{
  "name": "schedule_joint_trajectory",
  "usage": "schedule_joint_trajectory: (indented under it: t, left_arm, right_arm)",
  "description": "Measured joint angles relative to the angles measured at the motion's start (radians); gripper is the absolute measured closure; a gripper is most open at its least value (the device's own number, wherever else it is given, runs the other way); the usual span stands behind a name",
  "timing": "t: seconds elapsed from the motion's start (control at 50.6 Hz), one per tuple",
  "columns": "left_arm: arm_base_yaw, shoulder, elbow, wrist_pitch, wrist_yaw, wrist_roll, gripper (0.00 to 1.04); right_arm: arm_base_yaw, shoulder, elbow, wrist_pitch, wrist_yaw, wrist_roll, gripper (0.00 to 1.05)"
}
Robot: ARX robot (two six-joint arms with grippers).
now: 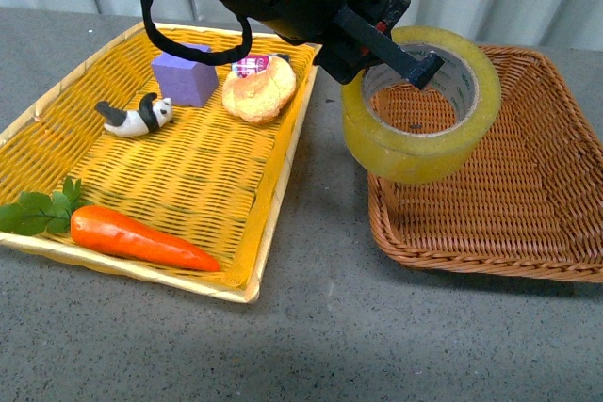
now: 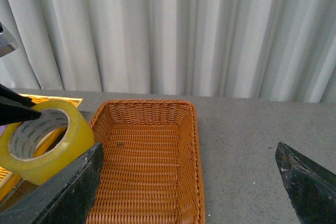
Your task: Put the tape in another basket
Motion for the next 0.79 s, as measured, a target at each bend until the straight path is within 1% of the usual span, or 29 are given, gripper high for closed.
schedule_joint_trajectory:
  t: [0.277, 0.533, 0.553, 0.593, 0.632, 0.691, 0.79]
  left_arm:
    - [-0.007, 0.008, 0.004, 0.066, -0.031, 0.005, 0.91]
    - [-0.007, 0.008, 0.004, 0.072, -0.032, 0.005, 0.91]
    - [-0.007, 0.008, 0.004, 0.072, -0.032, 0.005, 0.91]
    - [-0.006, 0.008, 0.004, 0.072, -0.032, 0.005, 0.91]
    - [-0.006, 0.008, 0.004, 0.072, -0.033, 0.005, 0.91]
    - [-0.007, 0.008, 0.004, 0.072, -0.032, 0.005, 0.91]
    - [-0.007, 0.008, 0.004, 0.072, -0.032, 0.005, 0.91]
  right_arm:
    - [0.0, 0.0, 0.0, 0.0, 0.0, 0.0, 0.09]
    - [0.0, 0.0, 0.0, 0.0, 0.0, 0.0, 0.09]
    - [0.003, 0.009, 0.004, -0.016, 0.012, 0.001, 0.09]
    - [0.018, 0.05, 0.04, -0.105, 0.043, 0.0, 0.09]
    - [0.026, 0.121, 0.071, -0.157, 0.044, -0.003, 0.09]
    - [0.027, 0.196, 0.09, -0.151, 0.025, -0.002, 0.09]
    - [0.033, 0.384, 0.151, -0.068, -0.018, 0.005, 0.09]
